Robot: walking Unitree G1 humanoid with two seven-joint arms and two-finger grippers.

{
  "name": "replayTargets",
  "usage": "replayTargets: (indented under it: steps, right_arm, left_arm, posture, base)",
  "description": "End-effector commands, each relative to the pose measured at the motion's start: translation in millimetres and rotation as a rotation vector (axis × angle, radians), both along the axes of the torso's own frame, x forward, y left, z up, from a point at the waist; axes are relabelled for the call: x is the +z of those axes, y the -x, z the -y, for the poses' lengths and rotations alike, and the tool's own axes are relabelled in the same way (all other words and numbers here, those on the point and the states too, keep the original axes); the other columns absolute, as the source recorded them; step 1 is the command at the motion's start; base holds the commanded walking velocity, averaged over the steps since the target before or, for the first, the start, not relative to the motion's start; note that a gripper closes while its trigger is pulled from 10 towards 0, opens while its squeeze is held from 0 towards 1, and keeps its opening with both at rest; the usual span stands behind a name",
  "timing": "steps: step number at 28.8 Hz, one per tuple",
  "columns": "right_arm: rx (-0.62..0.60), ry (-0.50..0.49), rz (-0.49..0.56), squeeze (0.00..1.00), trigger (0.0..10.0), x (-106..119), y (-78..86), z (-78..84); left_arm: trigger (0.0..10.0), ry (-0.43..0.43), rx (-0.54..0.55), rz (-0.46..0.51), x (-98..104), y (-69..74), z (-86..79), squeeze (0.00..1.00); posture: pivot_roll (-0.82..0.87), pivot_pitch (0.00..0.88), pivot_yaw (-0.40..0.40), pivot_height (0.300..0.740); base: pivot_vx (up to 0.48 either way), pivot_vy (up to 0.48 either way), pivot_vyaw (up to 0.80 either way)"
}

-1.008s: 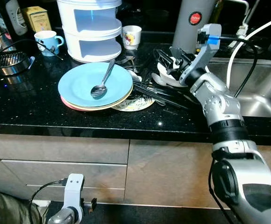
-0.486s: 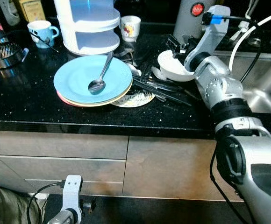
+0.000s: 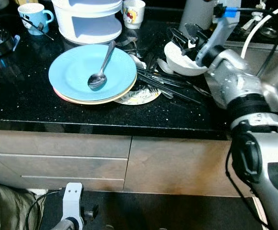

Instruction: Kitchen organization

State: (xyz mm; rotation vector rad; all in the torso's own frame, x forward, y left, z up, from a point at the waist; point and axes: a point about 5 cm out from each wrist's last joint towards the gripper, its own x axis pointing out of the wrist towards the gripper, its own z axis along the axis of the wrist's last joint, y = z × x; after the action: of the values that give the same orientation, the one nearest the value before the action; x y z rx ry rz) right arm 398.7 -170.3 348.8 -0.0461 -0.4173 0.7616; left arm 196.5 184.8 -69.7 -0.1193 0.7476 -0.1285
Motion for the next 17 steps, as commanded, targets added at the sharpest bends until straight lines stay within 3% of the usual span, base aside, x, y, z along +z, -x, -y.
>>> replayTargets:
  steps: [1,2,3,6,9,10,17]
  right_arm:
    - [0.037,0.082,0.016,0.0,10.0,-1,3.4,3.1]
    - [0.021,0.176,0.006,0.0,10.0,-6,3.5,7.4]
    - [0.021,0.176,0.006,0.0,10.0,-6,3.5,7.4]
    - [-0.091,0.435,-0.024,0.0,10.0,-7,3.1,28.3]
    - [-0.088,0.469,-0.021,0.0,10.0,-7,4.1,30.1]
    - [-0.117,0.549,-0.02,0.0,10.0,-4,4.9,34.8]
    - [-0.106,0.638,-0.058,0.0,10.0,-5,5.6,34.5]
  left_arm:
    - [10.0,0.013,-0.011,-0.01,-3,6.6,4.3,0.0]
    - [10.0,0.013,-0.011,-0.009,-3,6.8,4.2,0.0]
    - [10.0,0.013,-0.011,-0.009,-3,6.8,4.2,0.0]
    - [10.0,0.015,-0.019,-0.007,-4,8.5,5.1,0.0]
    - [10.0,0.015,-0.02,-0.006,-4,8.8,5.3,0.0]
    - [10.0,0.015,-0.025,-0.007,-4,9.1,5.7,0.0]
    - [10.0,0.014,-0.035,-0.006,-4,8.9,6.6,0.0]
  posture:
    - [0.06,0.223,-0.088,0.74]
    - [0.06,0.223,-0.089,0.74]
    - [0.06,0.223,-0.089,0.74]
    - [0.06,0.218,-0.087,0.74]
    - [0.06,0.218,-0.087,0.74]
    - [0.06,0.215,-0.085,0.74]
    - [0.06,0.211,-0.085,0.74]
  base:
    - [0.0,0.0,0.0]
    - [0.0,0.0,0.0]
    - [0.0,0.0,0.0]
    - [0.0,0.0,0.0]
    - [0.0,0.0,0.0]
    - [0.0,0.0,0.0]
    - [0.0,0.0,0.0]
